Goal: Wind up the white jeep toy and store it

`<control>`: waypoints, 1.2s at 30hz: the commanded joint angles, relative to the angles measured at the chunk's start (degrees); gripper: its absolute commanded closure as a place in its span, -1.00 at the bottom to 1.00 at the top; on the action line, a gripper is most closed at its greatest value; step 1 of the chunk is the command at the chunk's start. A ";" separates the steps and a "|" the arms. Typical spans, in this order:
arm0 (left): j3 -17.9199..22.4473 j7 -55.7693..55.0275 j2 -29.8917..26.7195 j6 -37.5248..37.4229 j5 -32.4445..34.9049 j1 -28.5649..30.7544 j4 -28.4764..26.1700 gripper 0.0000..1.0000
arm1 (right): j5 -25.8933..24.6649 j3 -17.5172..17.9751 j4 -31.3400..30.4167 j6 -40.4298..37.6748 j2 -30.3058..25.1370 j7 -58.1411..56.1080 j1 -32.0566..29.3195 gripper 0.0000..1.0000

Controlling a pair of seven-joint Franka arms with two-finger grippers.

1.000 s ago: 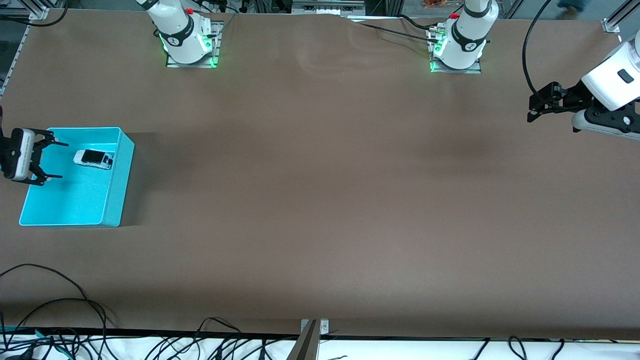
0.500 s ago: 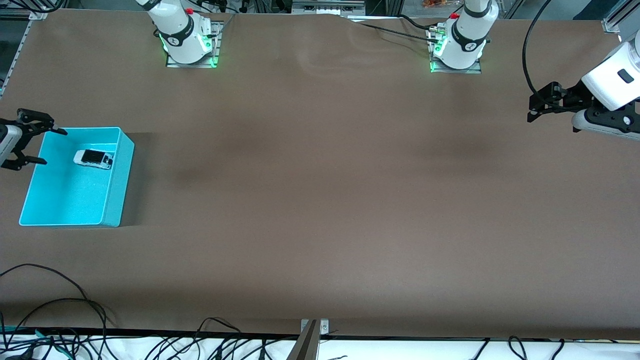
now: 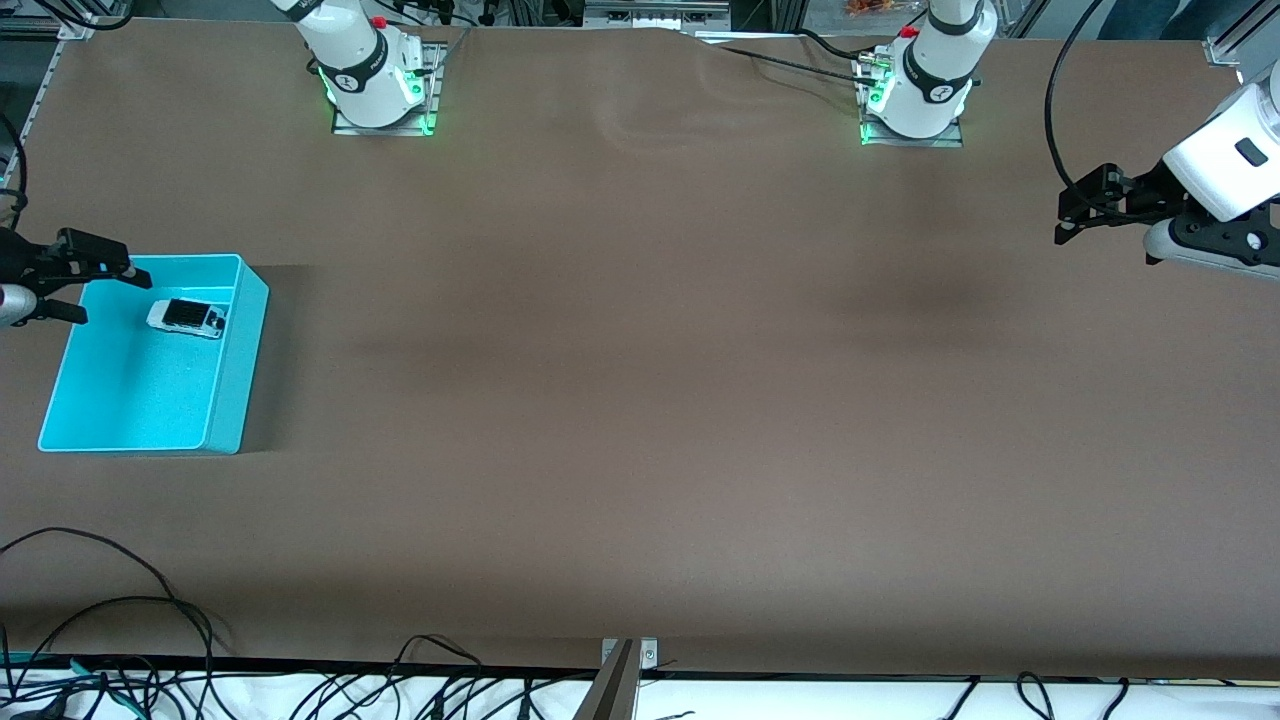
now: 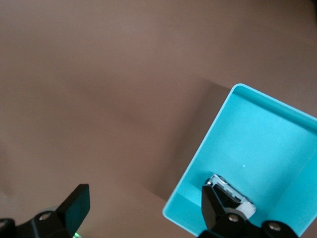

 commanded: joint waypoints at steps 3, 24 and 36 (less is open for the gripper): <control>0.00 0.01 -0.12 -1.18 -0.47 -0.06 1.24 -1.00 | -5.24 3.58 5.03 -4.35 0.19 12.96 0.00 -1.00; -0.09 0.01 -0.03 -1.18 -0.38 -0.06 1.24 -1.00 | -10.78 5.60 4.16 -6.29 -3.49 36.09 5.54 -1.00; 0.09 0.01 -0.12 -1.18 -0.47 -0.06 1.24 -1.00 | -10.43 5.69 -7.61 -2.43 -12.81 36.09 5.54 -1.00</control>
